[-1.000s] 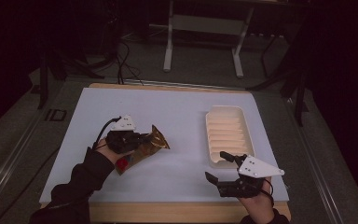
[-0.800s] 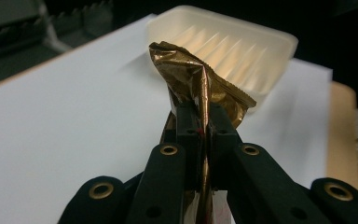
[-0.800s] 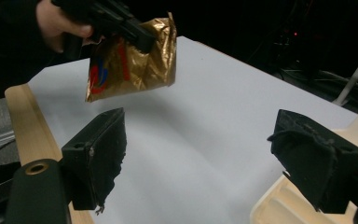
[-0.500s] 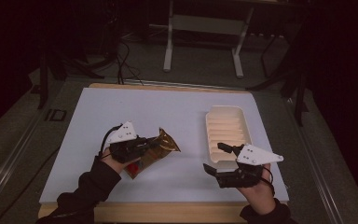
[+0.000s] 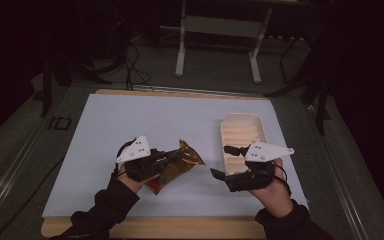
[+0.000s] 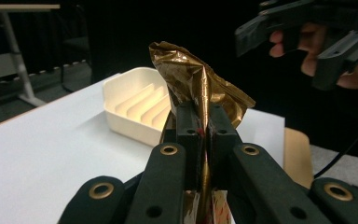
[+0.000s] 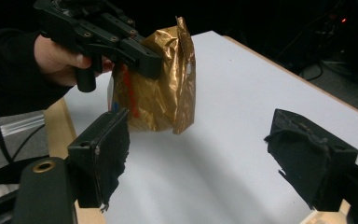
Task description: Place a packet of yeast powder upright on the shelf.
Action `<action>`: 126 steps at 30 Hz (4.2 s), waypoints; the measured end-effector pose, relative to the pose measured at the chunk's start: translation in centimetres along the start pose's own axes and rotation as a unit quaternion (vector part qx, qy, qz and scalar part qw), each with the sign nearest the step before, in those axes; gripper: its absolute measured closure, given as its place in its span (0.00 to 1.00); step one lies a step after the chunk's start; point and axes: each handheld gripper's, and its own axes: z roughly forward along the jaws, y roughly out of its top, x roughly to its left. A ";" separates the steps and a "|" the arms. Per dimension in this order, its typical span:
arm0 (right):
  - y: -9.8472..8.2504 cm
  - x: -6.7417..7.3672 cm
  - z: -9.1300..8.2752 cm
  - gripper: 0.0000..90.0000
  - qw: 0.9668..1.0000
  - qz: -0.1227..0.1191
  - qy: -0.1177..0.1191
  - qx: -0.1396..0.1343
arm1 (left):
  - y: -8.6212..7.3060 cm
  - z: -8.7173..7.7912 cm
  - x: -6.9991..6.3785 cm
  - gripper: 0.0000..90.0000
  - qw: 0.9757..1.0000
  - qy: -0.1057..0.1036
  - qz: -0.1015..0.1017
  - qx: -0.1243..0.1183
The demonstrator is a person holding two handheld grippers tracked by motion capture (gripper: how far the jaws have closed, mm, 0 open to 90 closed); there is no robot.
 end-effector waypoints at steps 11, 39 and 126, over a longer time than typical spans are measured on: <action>2.0 -0.7 1.2 0.37 0.999 0.005 0.016 0.045 | -0.1 0.4 -0.7 0.97 0.999 0.003 0.011 -0.034; 3.9 -1.4 6.8 0.70 0.971 0.016 0.125 0.203 | -0.3 1.2 -1.4 0.97 0.998 -0.028 0.021 -0.056; 6.0 -15.1 -4.1 0.85 0.936 -0.224 0.021 0.271 | -6.5 -5.6 1.5 0.07 0.998 -0.007 -0.062 0.028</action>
